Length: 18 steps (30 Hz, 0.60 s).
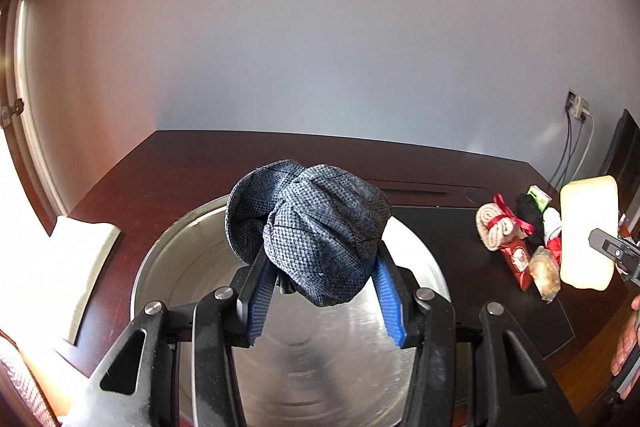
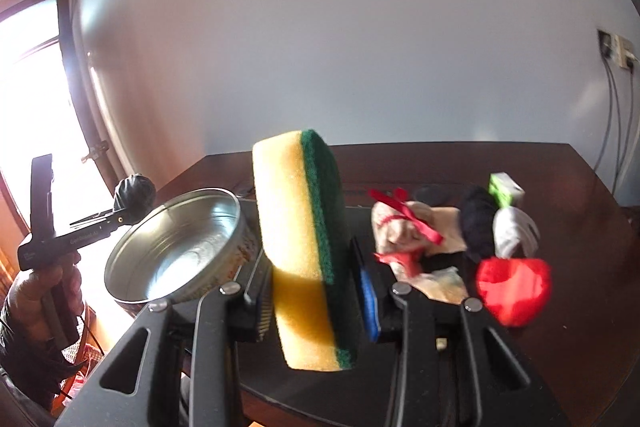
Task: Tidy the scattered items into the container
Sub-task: 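Carry the sponge and grey sock over the metal tin and release both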
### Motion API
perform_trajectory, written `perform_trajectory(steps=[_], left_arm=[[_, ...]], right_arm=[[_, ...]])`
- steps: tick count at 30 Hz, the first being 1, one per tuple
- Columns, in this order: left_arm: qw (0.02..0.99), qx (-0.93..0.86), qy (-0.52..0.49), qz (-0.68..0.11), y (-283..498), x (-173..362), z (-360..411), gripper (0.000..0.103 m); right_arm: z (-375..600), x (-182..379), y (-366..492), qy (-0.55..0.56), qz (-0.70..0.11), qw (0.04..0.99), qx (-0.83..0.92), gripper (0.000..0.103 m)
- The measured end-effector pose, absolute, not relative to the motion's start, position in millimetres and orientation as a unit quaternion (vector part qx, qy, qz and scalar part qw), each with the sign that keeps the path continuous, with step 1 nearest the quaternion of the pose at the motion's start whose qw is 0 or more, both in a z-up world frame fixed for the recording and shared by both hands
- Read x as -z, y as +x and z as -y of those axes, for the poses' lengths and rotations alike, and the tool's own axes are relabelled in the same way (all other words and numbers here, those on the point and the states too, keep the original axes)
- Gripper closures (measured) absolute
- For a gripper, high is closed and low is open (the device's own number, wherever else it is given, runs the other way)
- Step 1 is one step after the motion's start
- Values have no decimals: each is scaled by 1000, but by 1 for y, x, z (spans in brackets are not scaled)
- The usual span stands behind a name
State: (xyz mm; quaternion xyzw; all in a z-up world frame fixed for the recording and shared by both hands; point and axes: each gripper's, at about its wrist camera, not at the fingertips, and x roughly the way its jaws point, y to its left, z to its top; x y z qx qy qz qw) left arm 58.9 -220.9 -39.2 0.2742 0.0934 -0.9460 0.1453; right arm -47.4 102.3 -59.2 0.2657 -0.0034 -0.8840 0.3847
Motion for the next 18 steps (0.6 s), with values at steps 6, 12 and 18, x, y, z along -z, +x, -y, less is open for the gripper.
perform_trajectory(steps=[6,12,18], left_arm=[[158,944,269,-107,72,41,238,54],[165,942,267,-118,82,45,251,54],[172,940,266,-125,90,47,262,54]], right_arm=[[-73,54,-41,266,-14,403,876,67],[-50,53,-36,265,-27,417,869,67],[-28,49,-31,262,-39,432,862,67]])
